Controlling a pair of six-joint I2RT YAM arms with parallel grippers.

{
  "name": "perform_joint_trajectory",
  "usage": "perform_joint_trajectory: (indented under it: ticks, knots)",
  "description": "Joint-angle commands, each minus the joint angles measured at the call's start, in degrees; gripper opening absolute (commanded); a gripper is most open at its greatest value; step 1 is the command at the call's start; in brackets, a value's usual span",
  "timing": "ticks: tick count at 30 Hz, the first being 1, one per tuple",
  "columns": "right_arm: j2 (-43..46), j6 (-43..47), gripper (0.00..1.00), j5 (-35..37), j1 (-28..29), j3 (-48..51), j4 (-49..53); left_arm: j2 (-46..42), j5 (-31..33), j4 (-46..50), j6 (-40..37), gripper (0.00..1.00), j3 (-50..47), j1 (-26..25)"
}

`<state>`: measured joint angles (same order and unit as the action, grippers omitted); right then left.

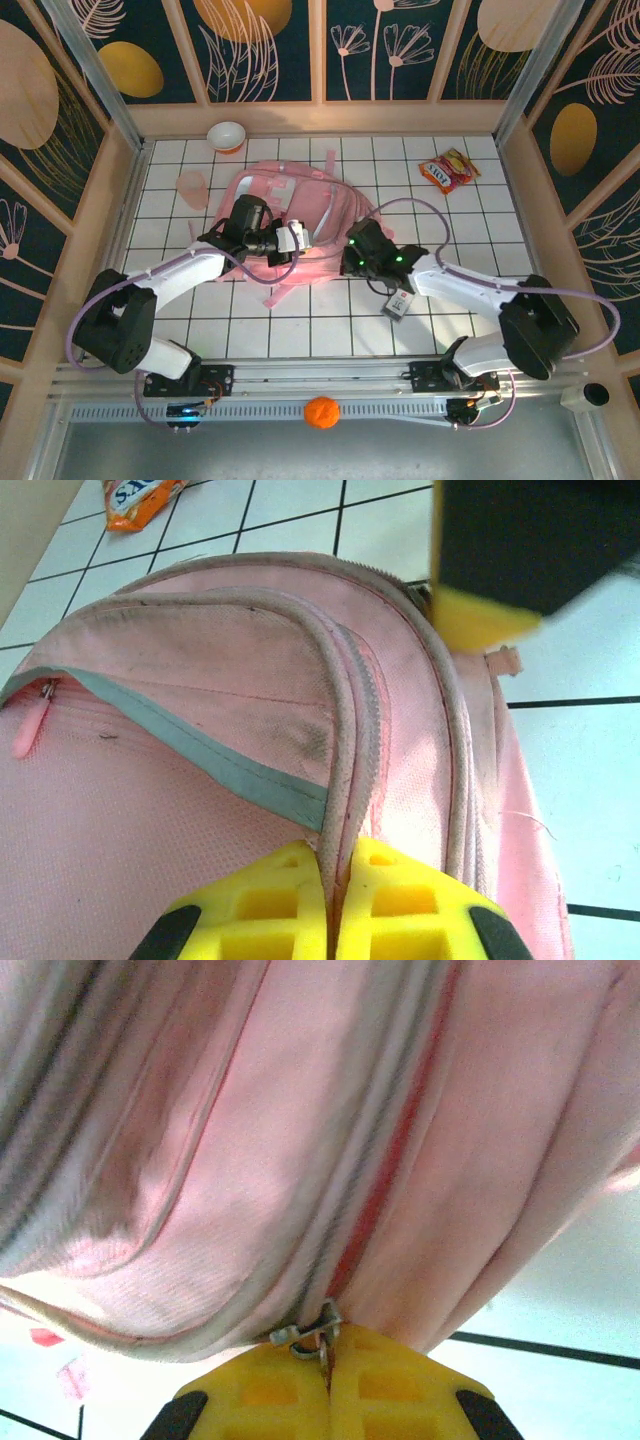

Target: Pack the student bag

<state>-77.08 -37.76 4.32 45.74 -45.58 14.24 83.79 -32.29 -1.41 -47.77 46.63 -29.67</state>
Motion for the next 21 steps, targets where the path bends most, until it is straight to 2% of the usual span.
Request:
perform_joint_trajectory:
  ticks: [1, 7, 11, 14, 18, 21]
  knots:
    - [4.1, 5.4, 0.00, 2.8, -5.4, 1.5, 8.8, -1.8, 2.5, 5.9, -3.5, 0.00, 0.6, 1.5]
    - [4.3, 11.7, 0.00, 0.1, -10.8, 1.4, 10.6, -2.9, 1.1, 6.2, -4.3, 0.00, 0.4, 1.6]
    - [3.8, 12.8, 0.00, -4.3, -10.8, 0.6, 9.7, -3.3, 2.6, 5.9, -4.2, 0.00, 0.0, 2.0]
    - [4.3, 10.8, 0.00, -7.7, -6.5, 0.8, 6.2, -3.6, 5.0, 3.7, -2.3, 0.00, -0.6, 3.1]
    - [2.3, 4.4, 0.00, -8.5, 2.9, 0.6, 0.6, -3.8, 6.8, 0.2, -0.2, 0.01, -1.9, 5.5]
    - [-0.7, 0.5, 0.00, -7.5, 9.1, -0.9, -4.4, -3.5, 7.4, 0.8, -0.6, 0.17, -1.4, 6.3]
